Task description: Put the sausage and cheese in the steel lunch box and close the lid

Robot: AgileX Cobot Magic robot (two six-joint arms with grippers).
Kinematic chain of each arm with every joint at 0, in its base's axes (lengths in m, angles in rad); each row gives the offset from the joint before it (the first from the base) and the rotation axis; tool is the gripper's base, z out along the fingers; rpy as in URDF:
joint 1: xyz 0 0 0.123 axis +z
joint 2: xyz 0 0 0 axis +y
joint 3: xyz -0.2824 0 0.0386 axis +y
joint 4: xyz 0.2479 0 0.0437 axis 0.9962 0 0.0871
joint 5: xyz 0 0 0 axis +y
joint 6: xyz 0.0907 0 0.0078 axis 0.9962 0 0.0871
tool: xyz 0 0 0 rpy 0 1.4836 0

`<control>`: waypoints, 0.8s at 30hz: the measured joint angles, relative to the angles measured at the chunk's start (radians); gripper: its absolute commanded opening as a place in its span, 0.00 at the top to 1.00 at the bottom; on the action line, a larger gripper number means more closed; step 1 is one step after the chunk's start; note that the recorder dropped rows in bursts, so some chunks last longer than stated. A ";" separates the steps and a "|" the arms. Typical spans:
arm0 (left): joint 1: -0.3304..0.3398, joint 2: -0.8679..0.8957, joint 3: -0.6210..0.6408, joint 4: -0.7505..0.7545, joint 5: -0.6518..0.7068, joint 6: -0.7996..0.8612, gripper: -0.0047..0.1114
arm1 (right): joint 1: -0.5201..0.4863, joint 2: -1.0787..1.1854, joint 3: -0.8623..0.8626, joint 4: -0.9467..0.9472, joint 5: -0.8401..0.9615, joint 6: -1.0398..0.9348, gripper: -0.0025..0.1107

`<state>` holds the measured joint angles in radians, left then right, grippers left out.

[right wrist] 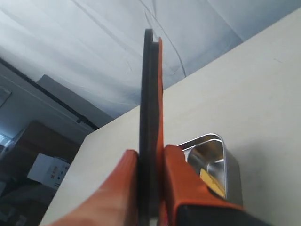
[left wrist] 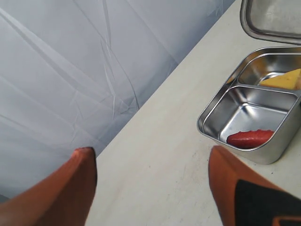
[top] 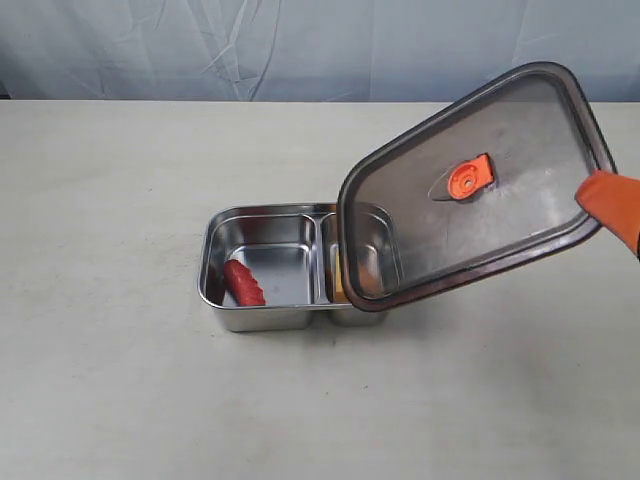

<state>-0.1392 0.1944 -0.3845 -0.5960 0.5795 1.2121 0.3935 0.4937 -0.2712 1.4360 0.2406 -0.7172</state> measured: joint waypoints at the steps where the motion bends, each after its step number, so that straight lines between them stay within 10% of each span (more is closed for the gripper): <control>1: 0.000 0.000 0.000 0.000 0.000 0.000 0.41 | 0.000 -0.019 0.002 -0.030 0.005 0.000 0.99; 24: 0.000 0.000 0.000 0.000 0.000 0.000 0.41 | 0.101 -0.106 0.002 -0.900 -0.008 0.741 0.99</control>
<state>-0.1392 0.1944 -0.3845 -0.5960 0.5795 1.2121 0.4940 0.3875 -0.2691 0.5355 0.2325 0.0237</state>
